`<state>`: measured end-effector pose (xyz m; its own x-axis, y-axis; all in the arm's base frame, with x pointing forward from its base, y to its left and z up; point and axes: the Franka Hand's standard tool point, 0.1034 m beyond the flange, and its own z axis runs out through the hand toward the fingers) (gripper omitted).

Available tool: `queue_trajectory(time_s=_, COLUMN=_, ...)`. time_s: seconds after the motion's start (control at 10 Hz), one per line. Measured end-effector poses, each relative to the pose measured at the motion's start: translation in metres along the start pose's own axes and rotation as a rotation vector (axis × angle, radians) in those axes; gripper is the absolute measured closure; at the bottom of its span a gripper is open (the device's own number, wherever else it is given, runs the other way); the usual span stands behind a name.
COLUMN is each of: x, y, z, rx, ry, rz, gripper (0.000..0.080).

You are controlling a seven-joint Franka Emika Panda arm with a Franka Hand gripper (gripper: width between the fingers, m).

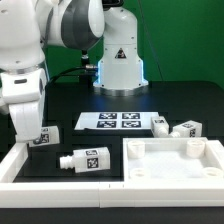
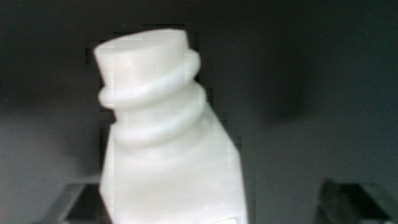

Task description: Assemble one leg

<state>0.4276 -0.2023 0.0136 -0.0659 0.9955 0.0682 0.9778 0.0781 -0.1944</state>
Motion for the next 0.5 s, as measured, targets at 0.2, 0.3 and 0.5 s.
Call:
queue_trajectory(time_s=0.2, x=-0.0018, y=-0.0028, z=-0.0017, rx=-0.004, ry=0.011, rz=0.211, gripper=0.0510)
queue_trajectory(time_s=0.3, x=-0.0007, y=-0.0042, z=-0.0012, rx=-0.004, ry=0.019, rz=0.285, gripper=0.0510)
queue_trajectory(time_s=0.5, x=0.0057, y=-0.0047, z=-0.0011, rx=0.016, ry=0.038, rz=0.603, gripper=0.0510)
